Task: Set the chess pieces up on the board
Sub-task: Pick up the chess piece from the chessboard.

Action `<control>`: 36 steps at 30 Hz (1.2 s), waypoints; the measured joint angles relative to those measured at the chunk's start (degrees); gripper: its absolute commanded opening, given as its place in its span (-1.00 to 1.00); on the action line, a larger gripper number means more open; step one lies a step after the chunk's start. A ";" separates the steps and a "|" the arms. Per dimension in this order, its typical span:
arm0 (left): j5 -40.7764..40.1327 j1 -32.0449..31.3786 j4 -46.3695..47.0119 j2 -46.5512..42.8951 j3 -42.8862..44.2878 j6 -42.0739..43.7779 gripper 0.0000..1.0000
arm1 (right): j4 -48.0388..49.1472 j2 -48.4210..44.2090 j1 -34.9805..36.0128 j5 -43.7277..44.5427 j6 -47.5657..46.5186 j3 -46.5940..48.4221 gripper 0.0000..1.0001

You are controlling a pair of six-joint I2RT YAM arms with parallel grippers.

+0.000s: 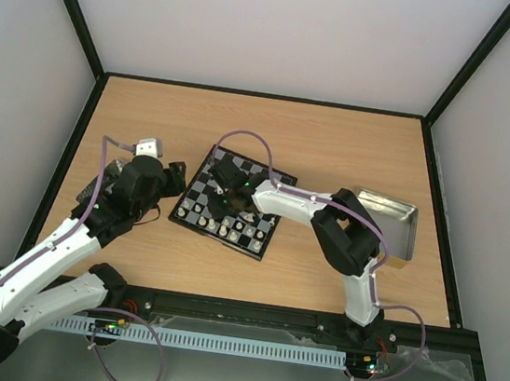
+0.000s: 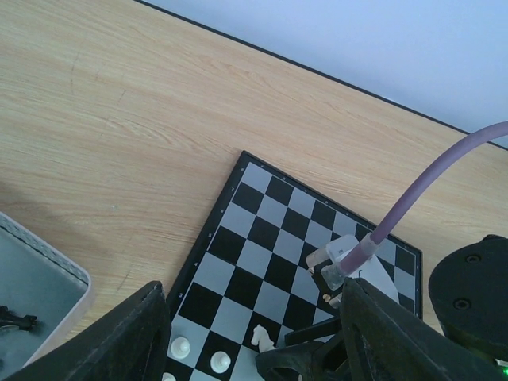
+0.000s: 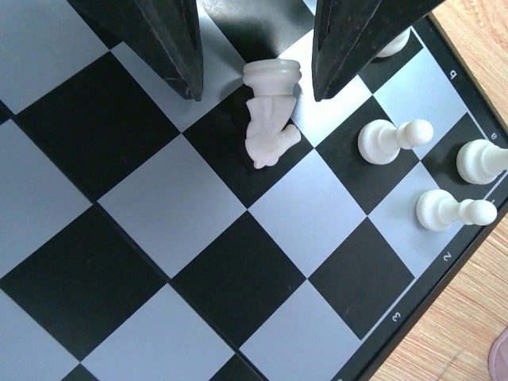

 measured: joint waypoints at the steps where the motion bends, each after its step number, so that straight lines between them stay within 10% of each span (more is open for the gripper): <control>1: 0.09 0.09 0.04 0.00 -0.04 0.00 0.21 | -0.20 0.17 0.11 0.37 -0.04 0.22 -0.30; 9: 0.17 0.24 0.31 0.07 -0.46 0.00 0.22 | -1.05 0.85 0.55 2.14 -0.68 1.14 -0.61; 36: 3.93 1.22 1.81 1.36 -1.20 -0.70 0.24 | 6.78 -0.96 0.79 7.23 -3.23 -3.98 -0.74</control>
